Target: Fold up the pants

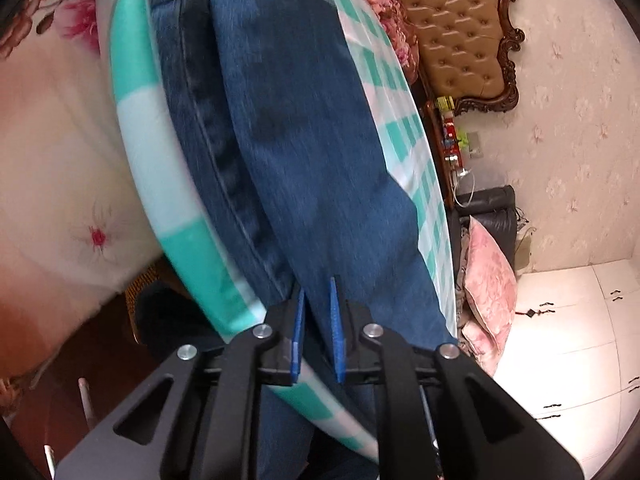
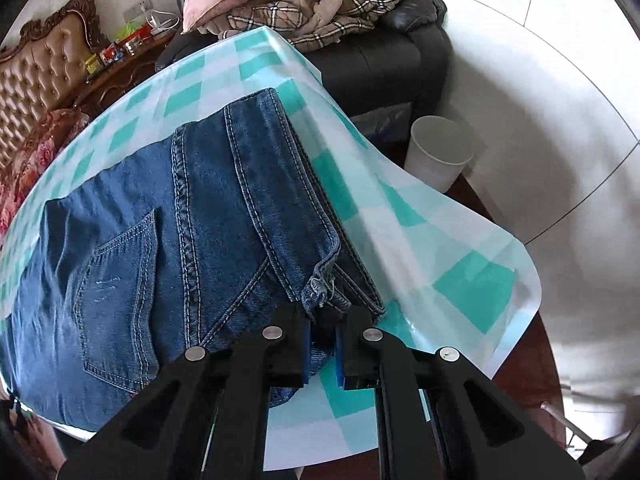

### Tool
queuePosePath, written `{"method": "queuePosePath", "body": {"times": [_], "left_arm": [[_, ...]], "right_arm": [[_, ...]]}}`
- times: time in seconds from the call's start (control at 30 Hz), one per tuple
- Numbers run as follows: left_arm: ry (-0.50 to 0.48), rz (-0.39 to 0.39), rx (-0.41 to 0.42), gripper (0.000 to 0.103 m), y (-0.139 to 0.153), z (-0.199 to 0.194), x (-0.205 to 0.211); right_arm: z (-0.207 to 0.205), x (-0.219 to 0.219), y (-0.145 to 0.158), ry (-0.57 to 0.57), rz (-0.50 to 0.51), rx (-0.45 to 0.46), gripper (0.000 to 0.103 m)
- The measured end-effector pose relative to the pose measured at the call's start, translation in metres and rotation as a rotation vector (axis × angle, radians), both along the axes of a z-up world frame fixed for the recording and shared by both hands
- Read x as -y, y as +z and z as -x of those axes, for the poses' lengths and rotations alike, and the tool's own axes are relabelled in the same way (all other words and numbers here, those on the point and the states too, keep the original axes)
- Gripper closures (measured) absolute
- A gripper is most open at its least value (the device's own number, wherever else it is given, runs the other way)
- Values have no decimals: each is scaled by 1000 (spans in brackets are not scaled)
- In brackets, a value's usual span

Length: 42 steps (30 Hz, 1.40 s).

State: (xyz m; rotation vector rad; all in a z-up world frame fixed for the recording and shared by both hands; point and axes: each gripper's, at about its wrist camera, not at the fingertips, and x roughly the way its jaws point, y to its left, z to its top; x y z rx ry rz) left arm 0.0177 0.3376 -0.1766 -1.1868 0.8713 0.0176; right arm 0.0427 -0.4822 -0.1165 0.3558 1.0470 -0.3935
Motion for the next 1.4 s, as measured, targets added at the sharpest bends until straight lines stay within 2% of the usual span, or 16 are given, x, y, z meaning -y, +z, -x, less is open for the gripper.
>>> {"method": "queuePosePath", "body": {"times": [0.03, 0.1, 0.23, 0.33, 0.37, 0.4, 0.43, 0.53, 0.73, 0.77, 0.8, 0.97, 1.03, 1.1, 1.3, 1.4], "left_arm": [[11, -4, -1, 85, 0, -2, -4], [33, -30, -18, 101, 5, -2, -9], [43, -152, 2, 101, 33, 15, 1], [35, -170, -15, 101, 25, 23, -2], [56, -149, -34, 94, 19, 23, -11], [74, -137, -33, 76, 17, 23, -18], [98, -120, -6, 72, 18, 24, -28], [132, -101, 14, 71, 20, 11, -55], [170, -131, -32, 82, 22, -4, -83], [171, -125, -42, 97, 20, -5, -86], [172, -130, -50, 101, 22, -5, -87], [226, -111, -20, 101, 63, 23, -72], [234, -158, -68, 101, 55, 25, -71], [245, -98, -135, 101, 24, 26, -82], [222, -157, -126, 101, 24, 17, -87], [214, -154, -117, 101, 20, 16, -89]], "right_arm": [[2, 1, 0, -3, -2, 1, 94], [2, 0, 0, -10, -1, 0, 94], [1, -2, 0, -15, 18, -5, 94], [1, -2, 0, -22, 15, -8, 94], [0, -2, 0, -21, 17, -10, 94], [0, -3, 1, -19, 21, -12, 94], [0, -3, 1, -18, 22, -13, 94], [0, -3, 0, -18, 19, -11, 94], [2, -2, 0, -18, 11, -3, 94], [2, -2, 0, -18, 13, -5, 94], [1, -2, 1, -17, 15, -9, 94], [0, -1, 2, -17, 7, -13, 94], [-1, -2, 2, -19, 8, -12, 94], [-1, -1, 4, -16, 4, -10, 94], [3, 11, 49, 20, -24, 68, 95], [-2, 9, 40, 48, 17, 17, 95]]}}
